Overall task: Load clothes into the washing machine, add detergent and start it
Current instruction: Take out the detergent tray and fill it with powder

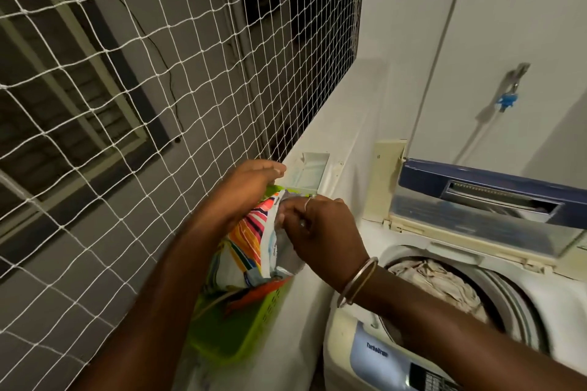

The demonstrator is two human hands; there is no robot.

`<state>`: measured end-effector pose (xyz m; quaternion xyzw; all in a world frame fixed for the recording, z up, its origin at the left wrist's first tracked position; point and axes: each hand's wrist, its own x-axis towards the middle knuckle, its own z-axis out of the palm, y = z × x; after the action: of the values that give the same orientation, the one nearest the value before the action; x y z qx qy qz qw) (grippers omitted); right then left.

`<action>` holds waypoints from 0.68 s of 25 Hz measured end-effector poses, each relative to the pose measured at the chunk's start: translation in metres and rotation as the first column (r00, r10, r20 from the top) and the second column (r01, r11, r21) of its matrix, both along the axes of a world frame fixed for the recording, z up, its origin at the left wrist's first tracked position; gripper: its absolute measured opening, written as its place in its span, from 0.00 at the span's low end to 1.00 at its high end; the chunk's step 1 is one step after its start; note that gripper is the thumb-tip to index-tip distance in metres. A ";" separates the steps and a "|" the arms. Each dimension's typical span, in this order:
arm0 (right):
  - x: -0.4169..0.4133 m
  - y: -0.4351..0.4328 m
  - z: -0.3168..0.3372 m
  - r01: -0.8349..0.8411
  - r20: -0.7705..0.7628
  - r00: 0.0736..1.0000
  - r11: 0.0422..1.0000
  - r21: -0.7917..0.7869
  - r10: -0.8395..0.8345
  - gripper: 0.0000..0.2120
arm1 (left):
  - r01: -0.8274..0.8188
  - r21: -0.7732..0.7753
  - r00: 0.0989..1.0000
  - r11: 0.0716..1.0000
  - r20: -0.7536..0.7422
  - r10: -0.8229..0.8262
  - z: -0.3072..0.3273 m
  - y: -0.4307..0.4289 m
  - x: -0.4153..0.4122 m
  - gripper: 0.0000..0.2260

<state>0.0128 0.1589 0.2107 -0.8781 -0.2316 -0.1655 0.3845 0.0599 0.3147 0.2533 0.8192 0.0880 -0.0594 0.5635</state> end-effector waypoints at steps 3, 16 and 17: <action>0.001 0.005 -0.004 0.059 0.110 0.993 0.986 -0.156 -0.042 0.08 | 0.004 -0.012 1.000 1.000 -0.001 -0.004 0.002 0.000 -0.002 0.12; 0.006 0.013 -0.005 -0.031 0.011 0.999 0.999 0.024 0.031 0.08 | -0.020 -0.026 1.000 0.999 -0.014 0.019 0.000 0.001 -0.003 0.11; 0.006 0.014 -0.004 -0.031 0.028 0.999 0.999 0.020 0.030 0.07 | -0.014 -0.024 1.000 1.000 -0.016 0.014 0.000 0.002 -0.003 0.11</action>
<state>0.0192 0.1725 0.2064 -0.8682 -0.2487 -0.1740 0.3926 0.0569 0.3166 0.2532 0.8111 0.0976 -0.0631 0.5732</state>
